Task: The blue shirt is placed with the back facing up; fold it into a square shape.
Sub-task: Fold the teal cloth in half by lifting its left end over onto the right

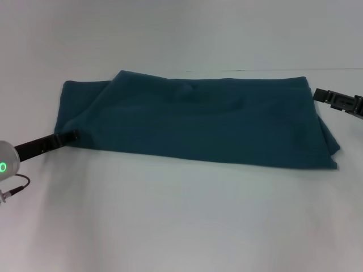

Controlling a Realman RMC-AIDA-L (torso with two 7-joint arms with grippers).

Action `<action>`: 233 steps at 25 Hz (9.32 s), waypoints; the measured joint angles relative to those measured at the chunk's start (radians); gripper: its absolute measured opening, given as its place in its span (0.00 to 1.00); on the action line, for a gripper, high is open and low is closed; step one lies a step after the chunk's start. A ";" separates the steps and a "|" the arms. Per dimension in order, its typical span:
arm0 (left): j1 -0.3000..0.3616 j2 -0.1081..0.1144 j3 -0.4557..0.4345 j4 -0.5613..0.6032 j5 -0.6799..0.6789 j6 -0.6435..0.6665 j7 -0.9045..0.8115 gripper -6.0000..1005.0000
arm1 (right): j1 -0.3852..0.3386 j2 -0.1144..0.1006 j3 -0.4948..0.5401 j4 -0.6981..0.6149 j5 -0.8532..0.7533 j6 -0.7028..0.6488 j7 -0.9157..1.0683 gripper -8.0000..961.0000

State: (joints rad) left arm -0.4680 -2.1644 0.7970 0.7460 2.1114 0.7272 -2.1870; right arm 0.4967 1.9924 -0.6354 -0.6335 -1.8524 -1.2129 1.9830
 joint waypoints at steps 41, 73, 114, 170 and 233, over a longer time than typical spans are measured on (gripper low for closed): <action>-0.023 0.001 0.017 -0.008 0.014 -0.034 0.039 0.12 | -0.010 0.001 -0.002 0.014 -0.003 0.003 -0.001 0.93; 0.003 0.001 0.005 0.024 0.015 -0.008 0.062 0.09 | 0.053 -0.037 -0.009 0.089 -0.314 0.035 0.189 0.88; 0.040 0.001 -0.017 0.075 0.015 0.081 0.057 0.09 | 0.011 -0.026 0.058 0.106 -0.289 0.016 0.033 0.03; -0.028 0.003 0.018 0.003 0.013 0.059 0.025 0.85 | 0.003 -0.023 0.086 0.115 -0.286 0.010 0.012 0.03; 0.127 0.002 -0.116 0.146 0.039 0.326 0.076 0.03 | -0.040 -0.023 0.094 0.106 -0.281 -0.024 -0.017 0.08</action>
State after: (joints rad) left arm -0.3413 -2.1628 0.6807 0.8920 2.1506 1.0536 -2.1112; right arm 0.4569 1.9699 -0.5414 -0.5279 -2.1333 -1.2369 1.9664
